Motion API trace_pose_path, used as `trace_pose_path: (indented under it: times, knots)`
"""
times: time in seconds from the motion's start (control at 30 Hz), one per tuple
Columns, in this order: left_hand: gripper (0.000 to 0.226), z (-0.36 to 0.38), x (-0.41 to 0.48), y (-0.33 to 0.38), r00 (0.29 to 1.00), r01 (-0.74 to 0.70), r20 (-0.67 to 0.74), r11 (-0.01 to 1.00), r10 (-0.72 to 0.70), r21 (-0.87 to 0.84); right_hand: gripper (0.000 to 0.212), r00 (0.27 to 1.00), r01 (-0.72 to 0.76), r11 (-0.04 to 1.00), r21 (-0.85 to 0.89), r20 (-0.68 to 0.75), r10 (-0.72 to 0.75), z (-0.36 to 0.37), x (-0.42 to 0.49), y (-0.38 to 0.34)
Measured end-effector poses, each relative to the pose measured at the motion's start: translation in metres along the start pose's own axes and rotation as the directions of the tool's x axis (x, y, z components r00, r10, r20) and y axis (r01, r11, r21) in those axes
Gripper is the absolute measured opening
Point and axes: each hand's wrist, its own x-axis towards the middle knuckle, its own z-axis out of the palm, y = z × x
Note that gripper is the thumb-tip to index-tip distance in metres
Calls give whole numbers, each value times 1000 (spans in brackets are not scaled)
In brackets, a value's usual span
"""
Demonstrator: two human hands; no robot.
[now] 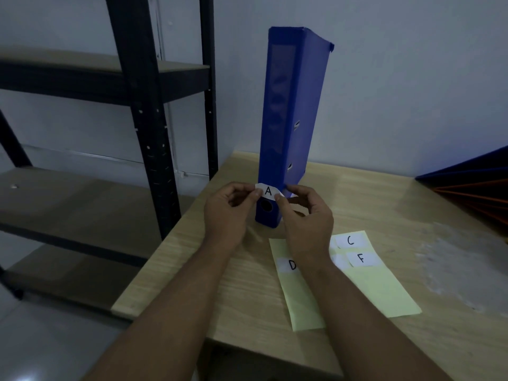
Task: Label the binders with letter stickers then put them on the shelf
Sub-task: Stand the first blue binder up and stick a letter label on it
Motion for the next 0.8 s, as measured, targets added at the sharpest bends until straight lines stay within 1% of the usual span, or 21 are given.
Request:
trace_pose_path:
  times: [0.1, 0.23, 0.37, 0.47, 0.57, 0.67, 0.8]
  knots:
    - [19, 0, 0, 1, 1000, -14, 12, 1000, 14, 1, 32, 999, -11, 997, 79, 40, 8, 0, -1, 0]
    - [30, -2, 1, 3, 999, -31, 34, 999, 29, 39, 34, 999, 2, 997, 71, 54, -6, 0, -2, -3]
    - [23, -3, -1, 1, 997, -53, 67, 995, 48, 88, 35, 997, 30, 997, 68, 65, -34, -1, -3, -6]
    - [22, -2, -2, 3, 996, -51, 84, 996, 45, 72, 49, 996, 45, 997, 66, 71, -50, -1, -5, -8]
    - [35, 0, -2, 6, 994, -21, 107, 999, 18, 25, 61, 997, 46, 998, 41, 54, -48, -1, -3, -6]
    - [31, 1, -3, 5, 994, -14, 112, 1000, 13, 3, 59, 999, 6, 999, 42, 52, -8, -2, 0, -5]
    - [26, 0, 0, 1, 996, 15, 91, 999, -11, -47, 44, 999, -12, 999, 40, 51, 10, -1, -1, -4]
